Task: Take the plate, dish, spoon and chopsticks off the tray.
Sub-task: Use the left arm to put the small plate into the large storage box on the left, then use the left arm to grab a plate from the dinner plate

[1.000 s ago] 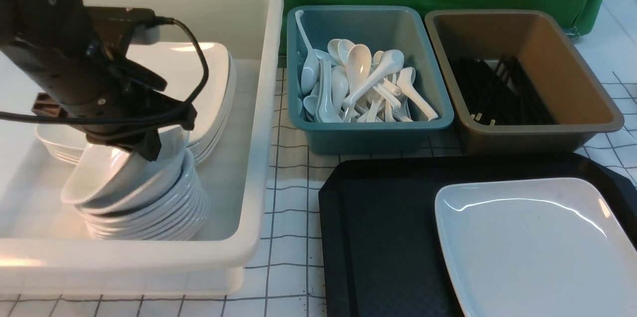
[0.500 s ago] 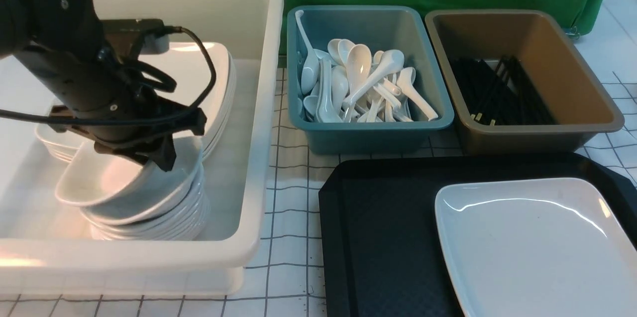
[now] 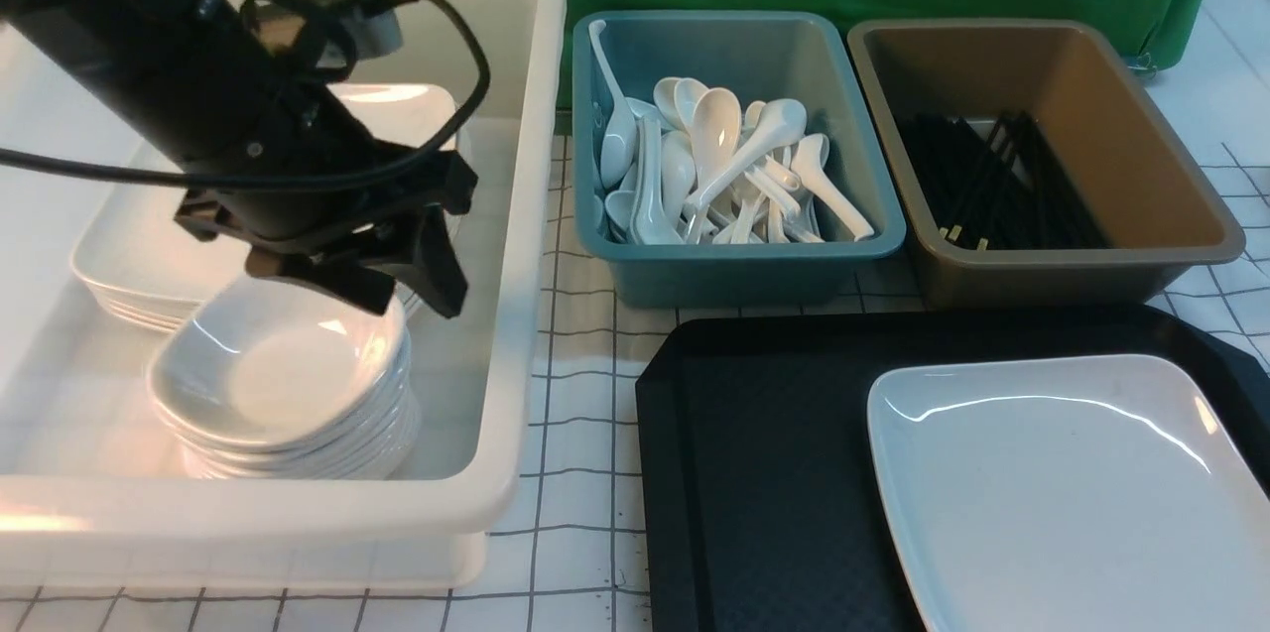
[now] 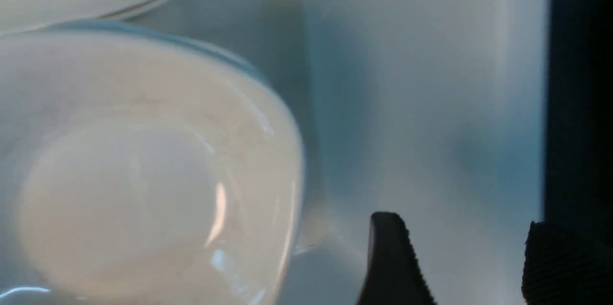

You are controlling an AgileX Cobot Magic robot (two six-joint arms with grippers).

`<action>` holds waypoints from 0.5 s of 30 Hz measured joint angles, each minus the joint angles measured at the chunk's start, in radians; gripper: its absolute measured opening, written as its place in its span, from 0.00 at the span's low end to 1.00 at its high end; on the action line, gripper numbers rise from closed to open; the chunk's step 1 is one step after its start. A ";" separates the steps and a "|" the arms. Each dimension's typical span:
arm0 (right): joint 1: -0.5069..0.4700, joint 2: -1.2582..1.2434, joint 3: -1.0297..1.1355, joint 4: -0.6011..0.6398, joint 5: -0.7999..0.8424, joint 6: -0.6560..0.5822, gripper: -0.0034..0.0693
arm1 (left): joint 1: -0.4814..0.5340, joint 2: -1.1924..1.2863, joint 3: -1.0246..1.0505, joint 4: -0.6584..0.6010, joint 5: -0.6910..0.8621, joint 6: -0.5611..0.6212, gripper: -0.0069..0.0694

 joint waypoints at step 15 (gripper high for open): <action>0.000 0.000 0.000 0.000 0.000 0.001 0.38 | -0.056 -0.027 -0.074 -0.228 0.040 0.126 0.21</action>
